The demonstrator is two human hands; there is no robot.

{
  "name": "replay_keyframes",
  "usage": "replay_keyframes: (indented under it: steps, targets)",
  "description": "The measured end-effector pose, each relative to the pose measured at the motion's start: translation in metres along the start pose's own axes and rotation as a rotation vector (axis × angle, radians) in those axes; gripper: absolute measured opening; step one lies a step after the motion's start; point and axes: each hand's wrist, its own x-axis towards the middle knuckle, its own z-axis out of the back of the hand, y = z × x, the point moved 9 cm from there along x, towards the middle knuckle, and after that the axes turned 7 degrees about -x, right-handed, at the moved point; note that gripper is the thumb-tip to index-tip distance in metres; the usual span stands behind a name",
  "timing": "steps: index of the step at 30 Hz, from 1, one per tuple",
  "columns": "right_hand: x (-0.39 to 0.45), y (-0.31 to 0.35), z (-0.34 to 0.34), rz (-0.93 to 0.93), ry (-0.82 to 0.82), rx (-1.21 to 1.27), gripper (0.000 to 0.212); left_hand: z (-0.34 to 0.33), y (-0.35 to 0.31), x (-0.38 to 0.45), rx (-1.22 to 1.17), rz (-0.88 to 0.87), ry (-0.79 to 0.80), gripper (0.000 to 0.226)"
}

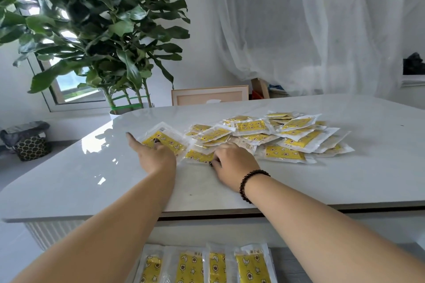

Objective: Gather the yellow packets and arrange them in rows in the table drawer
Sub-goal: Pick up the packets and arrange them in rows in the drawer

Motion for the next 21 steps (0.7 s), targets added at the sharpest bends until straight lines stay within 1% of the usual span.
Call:
replay_keyframes:
  steps: [2, 3, 4, 6, 8, 9, 10, 11, 12, 14, 17, 18, 19, 21]
  targets:
    - [-0.001, -0.002, 0.004, -0.047, -0.065, 0.016, 0.019, -0.004, -0.004, -0.003, 0.05, -0.046, 0.051, 0.068]
    - [-0.001, -0.007, 0.009, -0.102, -0.11, 0.044, 0.017, -0.005, -0.004, -0.004, 0.059, -0.05, 0.067, 0.063]
    - [-0.002, -0.016, 0.014, -0.185, -0.167, 0.068, 0.015, -0.007, -0.003, -0.004, 0.063, -0.042, 0.081, 0.056]
    - [-0.01, -0.04, 0.026, -0.421, -0.299, 0.116, 0.018, -0.01, 0.0, -0.002, 0.09, -0.024, 0.106, 0.043]
    - [-0.022, -0.064, 0.032, -0.651, -0.395, 0.236, 0.021, -0.013, 0.002, 0.0, 0.144, -0.027, 0.132, 0.039]
    - [-0.025, -0.072, 0.033, -0.717, -0.426, 0.309, 0.023, -0.016, 0.002, 0.001, 0.169, -0.039, 0.159, 0.038]
    - [-0.026, -0.076, 0.032, -0.736, -0.448, 0.387, 0.024, -0.022, 0.002, -0.001, 0.184, -0.056, 0.208, 0.037]
    - [-0.024, -0.076, 0.033, -0.706, -0.466, 0.467, 0.023, -0.028, 0.001, -0.004, 0.189, -0.076, 0.27, 0.034]
    - [-0.02, -0.071, 0.033, -0.634, -0.465, 0.533, 0.022, -0.035, 0.001, -0.008, 0.183, -0.088, 0.343, 0.031]
    - [-0.012, -0.052, 0.033, -0.437, -0.406, 0.596, 0.018, -0.044, 0.001, -0.015, 0.151, -0.087, 0.445, 0.029]
    - [-0.006, -0.018, 0.025, -0.172, -0.264, 0.561, 0.014, -0.043, 0.002, -0.014, 0.083, -0.031, 0.463, 0.029]
    - [-0.006, -0.009, 0.021, -0.106, -0.215, 0.536, 0.014, -0.042, 0.003, -0.014, 0.073, -0.011, 0.467, 0.034]
    - [-0.007, -0.002, 0.018, -0.053, -0.168, 0.517, 0.014, -0.041, 0.005, -0.013, 0.084, 0.003, 0.467, 0.044]
    - [-0.008, 0.006, 0.014, 0.002, -0.096, 0.507, 0.016, -0.039, 0.006, -0.014, 0.109, 0.011, 0.459, 0.061]
